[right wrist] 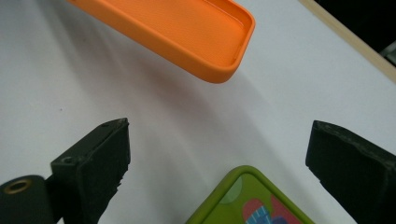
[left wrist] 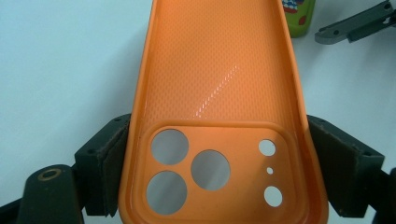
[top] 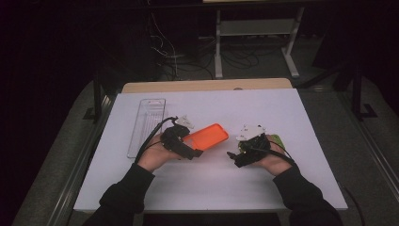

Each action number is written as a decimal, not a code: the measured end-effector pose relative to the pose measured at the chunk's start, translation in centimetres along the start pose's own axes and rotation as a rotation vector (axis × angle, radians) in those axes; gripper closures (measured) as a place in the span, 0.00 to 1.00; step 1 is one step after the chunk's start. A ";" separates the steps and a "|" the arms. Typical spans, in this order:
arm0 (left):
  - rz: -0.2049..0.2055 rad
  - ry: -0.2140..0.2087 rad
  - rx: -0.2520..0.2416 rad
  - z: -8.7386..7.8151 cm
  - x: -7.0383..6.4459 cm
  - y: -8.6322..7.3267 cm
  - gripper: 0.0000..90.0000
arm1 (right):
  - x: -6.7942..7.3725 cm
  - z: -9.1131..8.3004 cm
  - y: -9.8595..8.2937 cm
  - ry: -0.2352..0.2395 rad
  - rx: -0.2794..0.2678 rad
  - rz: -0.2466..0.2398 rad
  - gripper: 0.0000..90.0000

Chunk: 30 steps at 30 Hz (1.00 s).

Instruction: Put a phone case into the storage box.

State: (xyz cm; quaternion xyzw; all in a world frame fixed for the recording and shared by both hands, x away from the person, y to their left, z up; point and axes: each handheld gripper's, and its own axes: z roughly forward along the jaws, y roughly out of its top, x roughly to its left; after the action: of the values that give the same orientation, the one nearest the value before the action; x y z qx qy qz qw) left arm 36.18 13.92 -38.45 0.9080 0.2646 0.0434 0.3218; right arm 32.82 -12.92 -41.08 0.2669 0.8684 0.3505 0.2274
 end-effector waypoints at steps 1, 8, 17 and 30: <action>0.000 0.002 -0.002 0.0 0.0 0.0 0.18 | 0.1 0.0 0.0 -0.018 -0.004 -0.036 0.07; 0.002 -0.001 0.005 0.0 0.0 0.0 0.18 | 0.7 -0.1 0.3 -0.084 -0.030 -0.136 0.07; 0.022 -0.003 0.011 0.0 0.0 0.1 0.18 | 1.3 -0.1 0.2 -0.149 -0.039 -0.237 0.07; 0.004 -0.011 -0.010 0.2 -0.2 0.1 0.18 | 2.5 -0.1 0.5 -0.268 -0.036 -0.505 0.06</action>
State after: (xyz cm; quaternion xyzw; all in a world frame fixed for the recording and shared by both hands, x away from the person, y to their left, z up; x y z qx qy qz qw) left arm 36.11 13.71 -38.54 0.9072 0.2607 0.0402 0.3276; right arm 31.02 -11.17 -41.18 0.0822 0.8633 0.2600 0.4247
